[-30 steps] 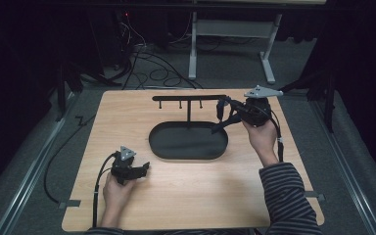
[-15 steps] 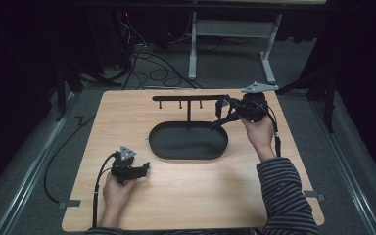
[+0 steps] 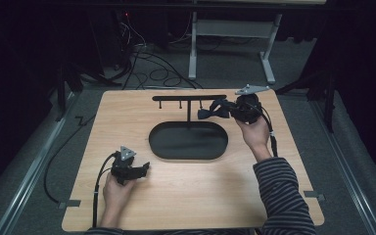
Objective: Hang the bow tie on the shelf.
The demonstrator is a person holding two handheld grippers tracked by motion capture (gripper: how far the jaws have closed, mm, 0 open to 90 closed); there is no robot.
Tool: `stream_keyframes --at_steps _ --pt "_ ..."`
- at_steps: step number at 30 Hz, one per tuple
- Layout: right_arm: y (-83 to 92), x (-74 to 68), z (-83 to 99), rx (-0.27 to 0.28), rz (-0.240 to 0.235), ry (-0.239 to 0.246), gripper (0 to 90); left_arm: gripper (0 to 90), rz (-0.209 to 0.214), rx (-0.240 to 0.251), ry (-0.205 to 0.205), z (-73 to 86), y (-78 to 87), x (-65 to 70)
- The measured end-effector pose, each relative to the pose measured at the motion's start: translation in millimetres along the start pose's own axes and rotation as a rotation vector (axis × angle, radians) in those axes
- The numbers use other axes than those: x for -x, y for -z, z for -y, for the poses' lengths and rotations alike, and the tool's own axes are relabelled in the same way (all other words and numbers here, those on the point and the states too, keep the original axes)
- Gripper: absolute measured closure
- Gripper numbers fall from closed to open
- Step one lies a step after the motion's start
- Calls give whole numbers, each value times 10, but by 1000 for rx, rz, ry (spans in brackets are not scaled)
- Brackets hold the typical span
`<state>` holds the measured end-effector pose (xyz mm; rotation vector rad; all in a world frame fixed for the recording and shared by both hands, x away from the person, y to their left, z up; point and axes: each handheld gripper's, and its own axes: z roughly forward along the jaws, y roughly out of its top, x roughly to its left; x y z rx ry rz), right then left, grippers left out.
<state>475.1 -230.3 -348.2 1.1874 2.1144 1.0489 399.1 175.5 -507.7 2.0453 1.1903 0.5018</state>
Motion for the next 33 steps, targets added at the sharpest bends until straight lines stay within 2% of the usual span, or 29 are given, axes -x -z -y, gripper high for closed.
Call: stream_keyframes --at_steps 6,13,25,33 --pt "49 -34 -15 22 -3 14 766 246 -1 -1 0 0 1 0" --pt "169 -43 33 62 -2 0 644 246 0 0 -1 0 0 0" --pt "288 -3 220 77 -18 -25 600 245 0 0 -1 0 0 0" --pt "384 -6 337 109 -25 -39 603 245 0 1 1 0 -1 1"
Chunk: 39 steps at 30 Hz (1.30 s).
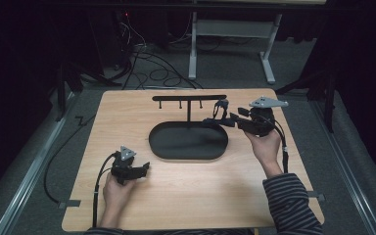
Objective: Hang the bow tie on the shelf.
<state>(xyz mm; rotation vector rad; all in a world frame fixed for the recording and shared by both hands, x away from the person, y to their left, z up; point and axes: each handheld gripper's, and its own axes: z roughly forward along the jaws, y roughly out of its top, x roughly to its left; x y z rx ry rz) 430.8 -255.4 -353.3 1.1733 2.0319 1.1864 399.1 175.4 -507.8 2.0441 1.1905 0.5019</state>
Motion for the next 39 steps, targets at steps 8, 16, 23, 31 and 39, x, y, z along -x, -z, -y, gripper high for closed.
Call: stream_keyframes --at_steps 8,16,23,31,39 --pt "71 -4 85 8 -11 -7 602 245 0 0 0 0 0 0" --pt "116 9 189 -5 -7 -20 601 244 0 0 0 0 0 0" --pt "144 20 260 -5 -9 -33 598 244 0 0 0 0 0 0" --pt "174 70 386 -10 -6 -57 598 244 0 0 -1 0 0 0" --pt "218 88 486 -11 -11 -82 596 245 0 0 -1 0 0 0"
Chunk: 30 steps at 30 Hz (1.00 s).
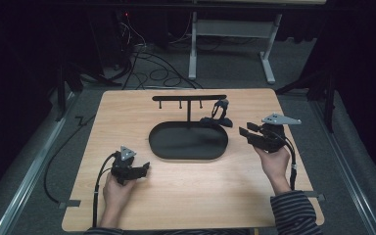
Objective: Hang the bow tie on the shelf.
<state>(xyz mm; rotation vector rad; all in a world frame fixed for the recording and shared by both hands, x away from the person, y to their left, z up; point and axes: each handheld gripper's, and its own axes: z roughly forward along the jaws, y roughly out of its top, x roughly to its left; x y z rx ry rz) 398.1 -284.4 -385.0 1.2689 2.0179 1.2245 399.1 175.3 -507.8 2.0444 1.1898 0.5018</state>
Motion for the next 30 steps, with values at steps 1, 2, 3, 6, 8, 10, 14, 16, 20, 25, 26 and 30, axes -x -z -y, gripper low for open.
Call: stream_keyframes --at_steps 1,2,3,6,8,10,14,16,20,25,26,30 --pt "5 -1 3 0 0 -2 596 244 0 0 0 0 0 0" --pt "12 -2 7 3 -2 -5 595 244 0 0 0 0 0 0" --pt "15 -4 9 4 -4 -7 595 244 0 0 0 0 0 0" --pt "14 -17 21 1 -5 -5 595 244 0 0 0 0 0 0" --pt "14 -24 35 2 -8 -6 595 245 0 0 0 0 0 0" --pt "13 -23 45 3 -10 -7 595 244 0 0 0 0 0 0" --pt "15 -22 64 4 -13 -16 594 244 0 0 0 0 0 0" --pt "10 -22 86 -1 -13 -20 594 244 0 0 0 0 0 0" --pt "-17 -12 164 -12 -18 -38 594 244 0 0 0 0 0 0" --pt "-56 4 282 -33 -23 -59 593 244 0 0 0 0 0 0" --pt "-66 6 304 -35 -25 -61 593 244 0 0 0 0 0 0" --pt "-94 10 376 -51 -29 -71 593 244 0 0 -1 0 0 0"
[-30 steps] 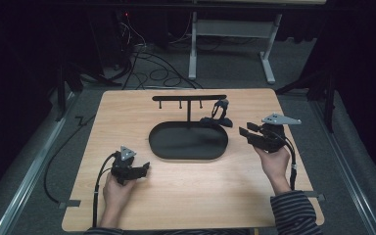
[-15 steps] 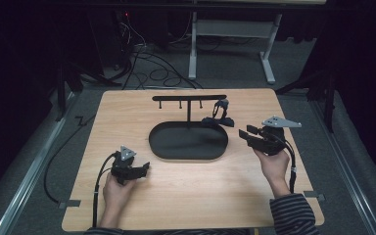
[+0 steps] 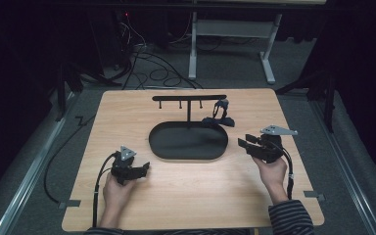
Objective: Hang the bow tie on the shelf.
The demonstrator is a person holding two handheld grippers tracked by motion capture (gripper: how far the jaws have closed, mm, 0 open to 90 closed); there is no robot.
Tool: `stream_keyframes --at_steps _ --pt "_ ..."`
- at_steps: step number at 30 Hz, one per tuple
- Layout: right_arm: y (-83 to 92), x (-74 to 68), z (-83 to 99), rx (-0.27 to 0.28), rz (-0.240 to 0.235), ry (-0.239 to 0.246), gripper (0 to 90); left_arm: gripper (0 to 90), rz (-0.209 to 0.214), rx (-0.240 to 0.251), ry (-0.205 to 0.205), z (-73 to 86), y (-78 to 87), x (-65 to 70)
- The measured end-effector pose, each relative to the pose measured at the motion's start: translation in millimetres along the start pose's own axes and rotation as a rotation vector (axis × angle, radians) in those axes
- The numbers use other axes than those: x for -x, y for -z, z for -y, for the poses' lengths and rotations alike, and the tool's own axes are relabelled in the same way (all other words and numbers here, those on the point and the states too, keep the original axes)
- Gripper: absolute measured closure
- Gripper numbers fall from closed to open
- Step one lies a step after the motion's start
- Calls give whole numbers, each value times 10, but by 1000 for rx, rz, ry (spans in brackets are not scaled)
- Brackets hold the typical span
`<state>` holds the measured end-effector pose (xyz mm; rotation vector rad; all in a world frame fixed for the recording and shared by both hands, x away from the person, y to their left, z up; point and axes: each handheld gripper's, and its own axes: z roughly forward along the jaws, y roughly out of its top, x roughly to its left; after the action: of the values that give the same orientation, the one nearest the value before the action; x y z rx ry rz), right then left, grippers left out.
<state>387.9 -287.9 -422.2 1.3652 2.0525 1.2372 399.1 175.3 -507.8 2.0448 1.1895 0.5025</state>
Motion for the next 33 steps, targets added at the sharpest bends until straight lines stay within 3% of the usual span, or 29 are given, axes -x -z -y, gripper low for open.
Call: stream_keyframes --at_steps 10,19,33 --pt "-182 -83 168 -69 -17 9 593 244 0 0 0 0 0 0" --pt "-281 -205 233 -75 -31 34 591 244 0 0 0 0 0 0" --pt "-275 -168 383 -75 -30 1 589 244 0 0 0 0 0 -1"
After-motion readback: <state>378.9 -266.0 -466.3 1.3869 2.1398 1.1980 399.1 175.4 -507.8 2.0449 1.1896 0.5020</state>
